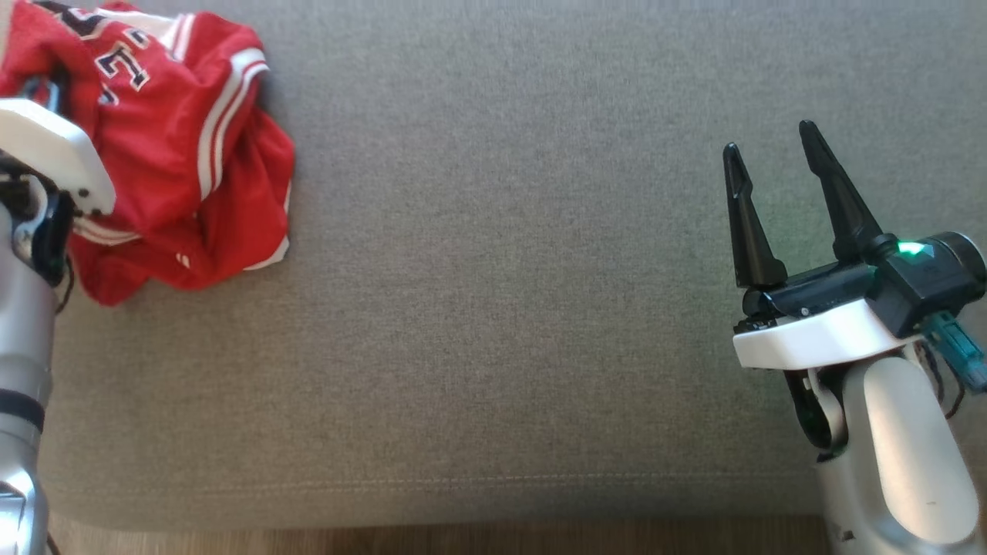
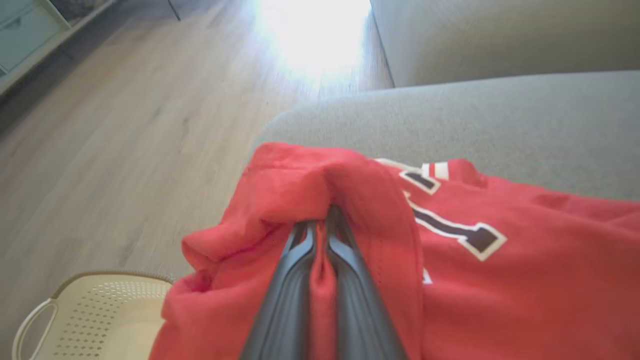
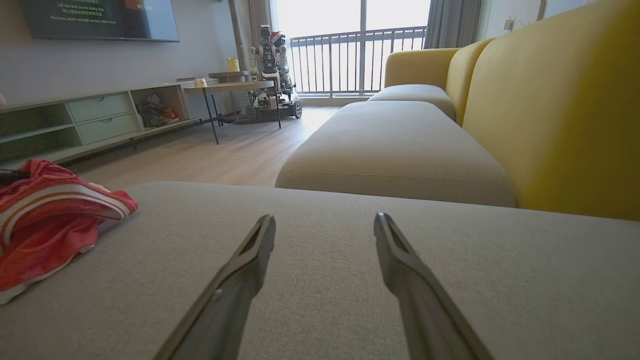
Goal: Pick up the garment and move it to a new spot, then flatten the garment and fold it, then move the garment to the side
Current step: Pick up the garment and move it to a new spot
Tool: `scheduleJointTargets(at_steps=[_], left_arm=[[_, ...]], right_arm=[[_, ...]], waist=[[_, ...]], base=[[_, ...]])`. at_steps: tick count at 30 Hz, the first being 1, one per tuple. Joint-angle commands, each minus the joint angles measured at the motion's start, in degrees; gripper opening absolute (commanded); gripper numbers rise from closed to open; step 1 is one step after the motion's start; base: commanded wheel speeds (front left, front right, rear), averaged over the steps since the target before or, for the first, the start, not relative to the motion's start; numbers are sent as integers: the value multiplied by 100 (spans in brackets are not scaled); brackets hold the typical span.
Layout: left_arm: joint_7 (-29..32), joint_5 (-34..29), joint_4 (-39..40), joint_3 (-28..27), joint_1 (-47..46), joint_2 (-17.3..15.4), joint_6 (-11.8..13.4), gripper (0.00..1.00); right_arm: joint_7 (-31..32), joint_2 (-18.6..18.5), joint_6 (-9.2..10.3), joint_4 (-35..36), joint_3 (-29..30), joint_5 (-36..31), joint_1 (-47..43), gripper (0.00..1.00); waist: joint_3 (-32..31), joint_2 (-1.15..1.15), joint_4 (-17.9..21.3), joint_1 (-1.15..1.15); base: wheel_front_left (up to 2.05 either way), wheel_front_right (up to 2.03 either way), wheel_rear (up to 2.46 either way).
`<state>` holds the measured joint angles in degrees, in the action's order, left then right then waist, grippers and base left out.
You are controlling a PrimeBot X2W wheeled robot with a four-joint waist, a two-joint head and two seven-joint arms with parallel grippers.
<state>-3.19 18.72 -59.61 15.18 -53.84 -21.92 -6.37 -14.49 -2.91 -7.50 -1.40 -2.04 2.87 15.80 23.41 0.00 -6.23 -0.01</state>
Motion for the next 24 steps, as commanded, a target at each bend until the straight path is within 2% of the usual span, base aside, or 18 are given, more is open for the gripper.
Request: scheduleJointTargets(at_steps=[1, 8, 11, 16, 19, 24], left_arm=[[-308, -40, 154, -182, -275, -407, 95, 0], [-930, -71, 510, -183, -357, -377, 215, 0], [-1083, 28, 970, -206, -336, -285, 120, 0], [-1155, 21, 2001, -184, -154, -165, 143, 0], [-1143, 121, 2657, -169, -2, 46, 202, 0], [-692, 254, 3840, 194, 340, 527, 200, 0]], right_arm=[[-51, 3, 1, 130, -133, 55, -27, 100], [-51, 3, 1, 25, -148, 183, -139, 100], [-51, 3, 1, -14, -156, 262, -222, 100], [-51, 3, 1, -55, -177, 410, -334, 100], [-51, 3, 1, -61, -173, 467, -385, 100], [-51, 3, 1, -25, -240, 623, -400, 100]], waist=[[-257, 0, -74, 1], [-746, 0, -160, 1], [-985, 0, -174, 1], [-1305, 0, -114, 1], [-1446, 0, -25, 1], [-1533, 0, 352, 1]], base=[[0, 0, 0], [0, 0, 0], [0, 0, 0], [0, 0, 0], [0, 0, 0], [0, 0, 0]])
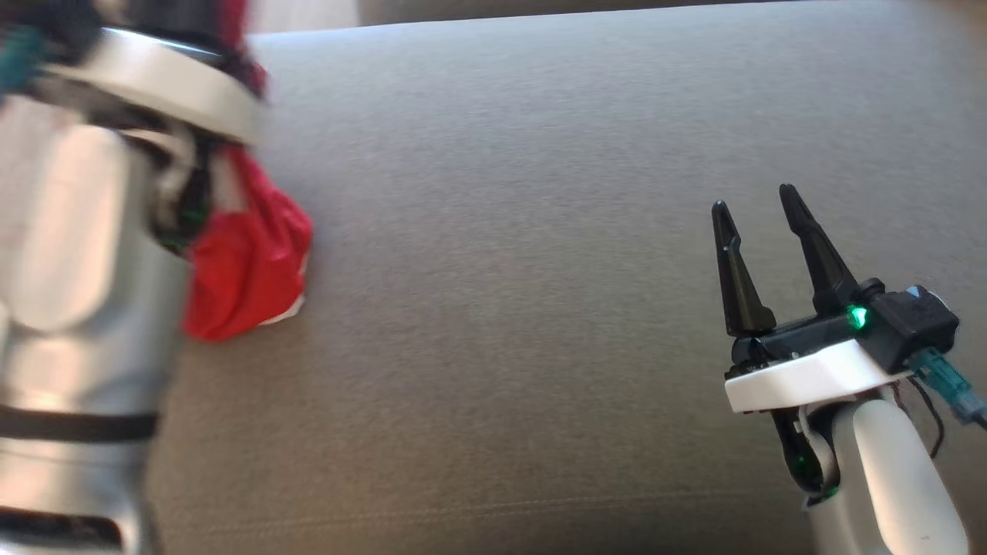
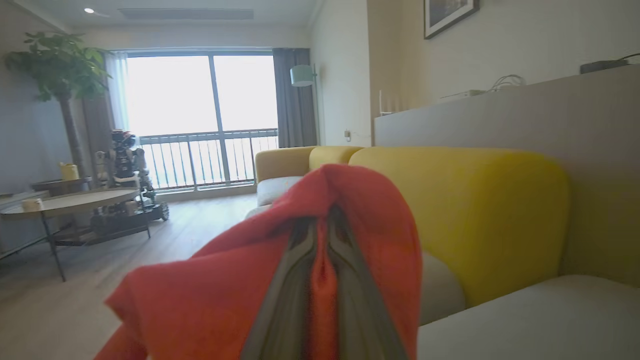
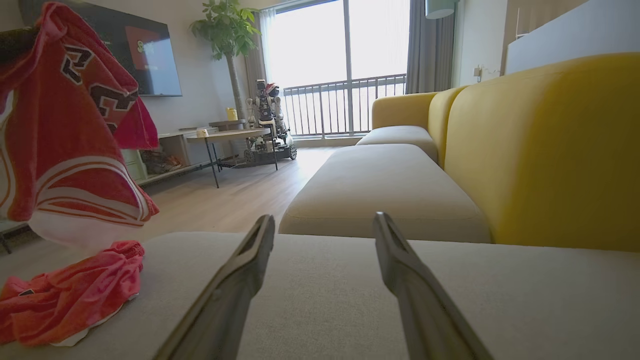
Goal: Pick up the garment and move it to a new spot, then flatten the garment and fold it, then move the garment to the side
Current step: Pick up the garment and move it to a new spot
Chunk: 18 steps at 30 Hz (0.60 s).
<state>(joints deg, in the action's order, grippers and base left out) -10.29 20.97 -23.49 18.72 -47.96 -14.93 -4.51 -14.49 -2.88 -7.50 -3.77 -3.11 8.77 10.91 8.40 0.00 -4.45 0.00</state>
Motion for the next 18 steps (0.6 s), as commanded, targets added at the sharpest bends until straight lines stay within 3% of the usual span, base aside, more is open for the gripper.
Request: scheduleJointTargets(at_steps=[1, 12, 15, 18], left_arm=[[135, 91, 442, -116, -208, -66, 37, 0], [1051, 569, 2043, 427, -231, 938, 364, 0], [1111, 629, 2031, 552, -205, 1031, 464, 0], [1205, 721, 1605, 700, -118, 1029, 355, 0]], right_arm=[[-51, 1, 1, 227, -144, 73, 96, 100], [-51, 1, 1, 731, -217, 467, 244, 100], [-51, 1, 1, 862, -223, 544, 268, 100], [-51, 1, 1, 959, -195, 625, 285, 100]], waist=[[-20, 0, 274, 0], [331, 0, 1697, 0], [423, 0, 1985, 0], [516, 0, 2178, 0]], base=[[0, 0, 0], [0, 0, 0], [0, 0, 0], [0, 0, 0]])
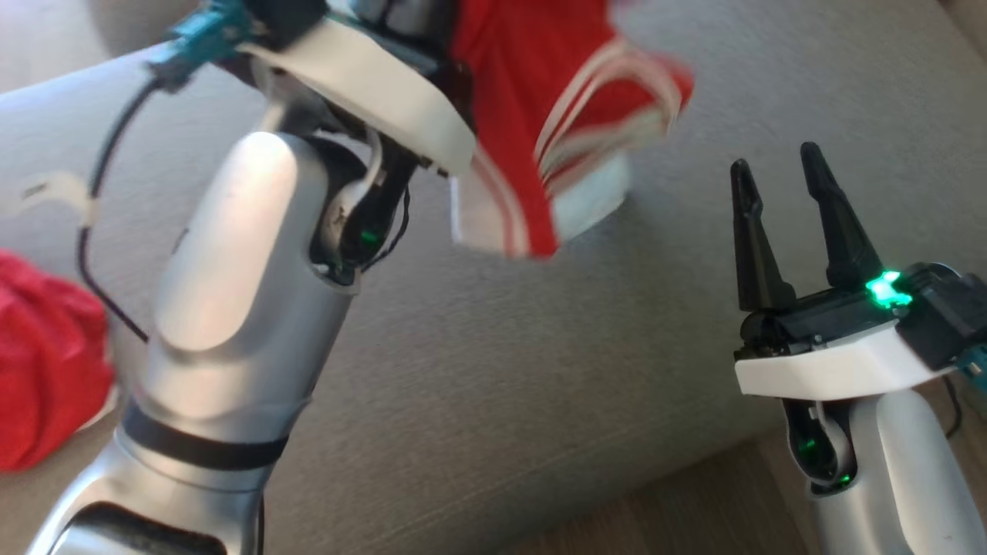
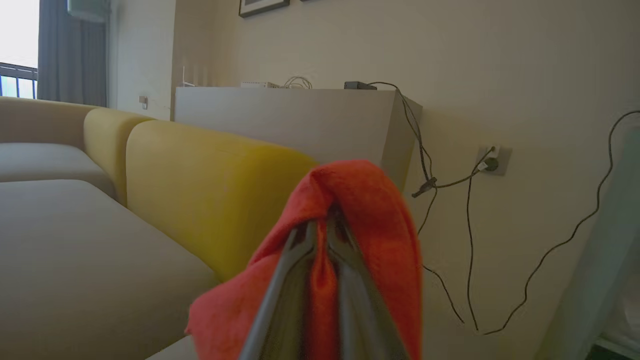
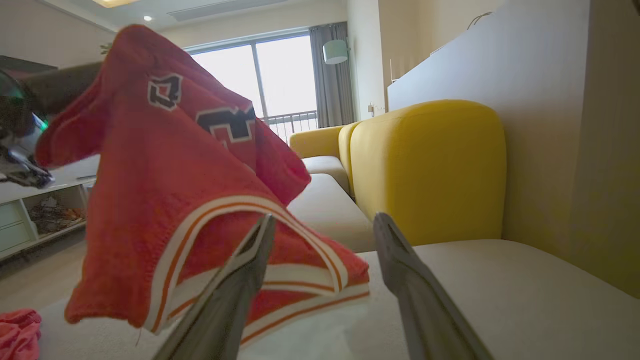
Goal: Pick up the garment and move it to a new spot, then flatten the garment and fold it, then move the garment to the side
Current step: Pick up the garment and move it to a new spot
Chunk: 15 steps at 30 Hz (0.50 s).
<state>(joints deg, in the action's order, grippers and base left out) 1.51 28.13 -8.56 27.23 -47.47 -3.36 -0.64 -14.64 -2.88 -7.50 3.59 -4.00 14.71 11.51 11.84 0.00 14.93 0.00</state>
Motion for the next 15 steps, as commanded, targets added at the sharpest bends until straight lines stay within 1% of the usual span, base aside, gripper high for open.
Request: scheduleJointTargets(at_steps=[1, 2, 3, 5, 6, 8, 10, 11, 15], left_arm=[[73, 41, -140, -114, -128, -162, -100, 0], [34, -57, -680, -34, -150, -356, -248, 31], [43, -148, -1018, -12, -177, -477, -255, 100], [-127, -373, -1590, 11, -314, -688, -248, 100], [-127, -373, -1590, 11, -314, -688, -248, 100], [-433, -499, -2064, -98, -459, -785, -94, 100], [-742, -438, -2408, -278, -568, -763, 20, 100], [-882, -417, -2534, -331, -613, -754, 36, 100], [-1307, -290, -2777, -461, -614, -706, -39, 100]], right_arm=[[-36, 1, 1, 241, -111, 53, 231, 100], [-36, 1, 1, 261, -139, 86, 247, 100], [-36, 1, 1, 268, -158, 97, 257, 100], [-36, 1, 1, 279, -185, 115, 267, 100], [-36, 1, 1, 279, -185, 115, 267, 100], [-36, 1, 1, 280, -204, 123, 263, 100], [-36, 1, 1, 264, -215, 101, 257, 100], [-36, 1, 1, 251, -215, 79, 248, 100], [-36, 1, 1, 184, -186, -43, 204, 100]], waist=[[200, 0, 285, 0], [254, 0, 362, 0], [281, 0, 392, 0], [323, 0, 416, 0], [323, 0, 416, 0], [353, 0, 390, 0], [348, 0, 310, 0], [333, 0, 250, 0], [196, 0, -43, 0]], base=[[0, 0, 0], [0, 0, 0], [0, 0, 0], [0, 0, 0], [0, 0, 0], [0, 0, 0], [0, 0, 0], [0, 0, 0], [0, 0, 0]])
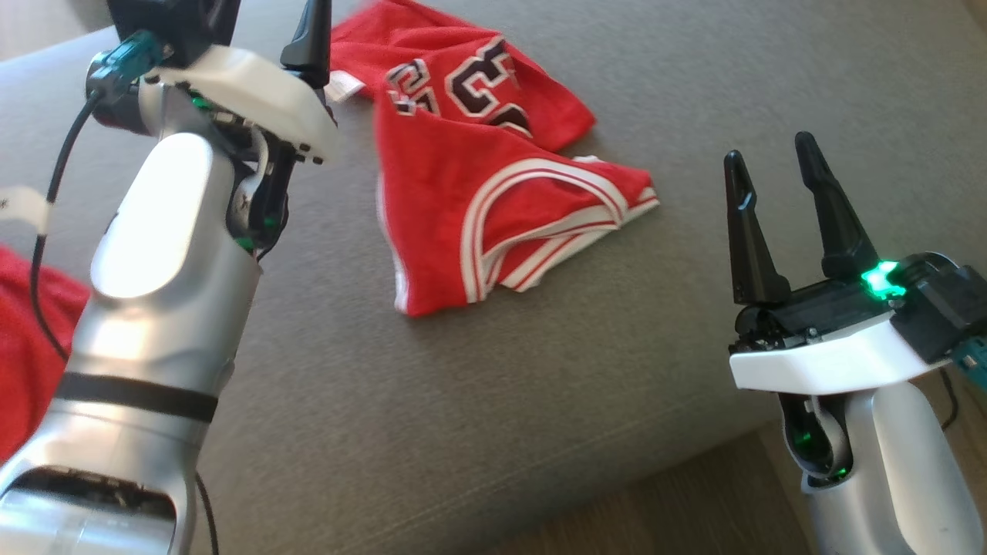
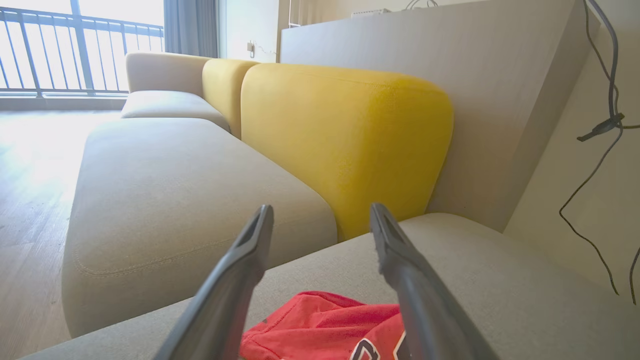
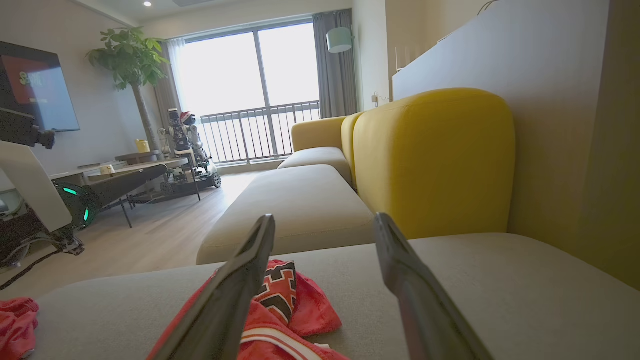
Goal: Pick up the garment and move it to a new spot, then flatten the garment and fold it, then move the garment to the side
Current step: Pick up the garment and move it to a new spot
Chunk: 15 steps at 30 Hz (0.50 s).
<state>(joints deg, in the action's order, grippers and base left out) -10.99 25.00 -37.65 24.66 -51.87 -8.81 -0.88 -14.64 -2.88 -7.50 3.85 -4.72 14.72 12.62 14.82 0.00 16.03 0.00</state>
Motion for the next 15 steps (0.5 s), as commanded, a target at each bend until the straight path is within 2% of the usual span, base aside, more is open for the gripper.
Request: scheduleJointTargets(at_steps=[1, 4, 10, 15], left_arm=[[-129, 60, 136, -228, -116, -151, -50, 100], [-288, 188, 344, -325, 213, -161, -162, 100], [-392, 180, 1263, -580, 1393, -269, 40, 100], [-398, 186, 2242, -806, 2731, -45, 60, 100]], right_arm=[[-36, 1, 1, 142, -102, -82, 79, 100], [-36, 1, 1, 92, -22, -202, 43, 100], [-36, 1, 1, 9, 228, -482, -123, 100], [-36, 1, 1, -127, 261, -869, -435, 100]], waist=[[-154, 0, -242, 0], [-320, 0, -516, 0], [-630, 0, -1173, 0], [-769, 0, -1675, 0]], base=[[0, 0, 0], [0, 0, 0], [0, 0, 0], [0, 0, 0]])
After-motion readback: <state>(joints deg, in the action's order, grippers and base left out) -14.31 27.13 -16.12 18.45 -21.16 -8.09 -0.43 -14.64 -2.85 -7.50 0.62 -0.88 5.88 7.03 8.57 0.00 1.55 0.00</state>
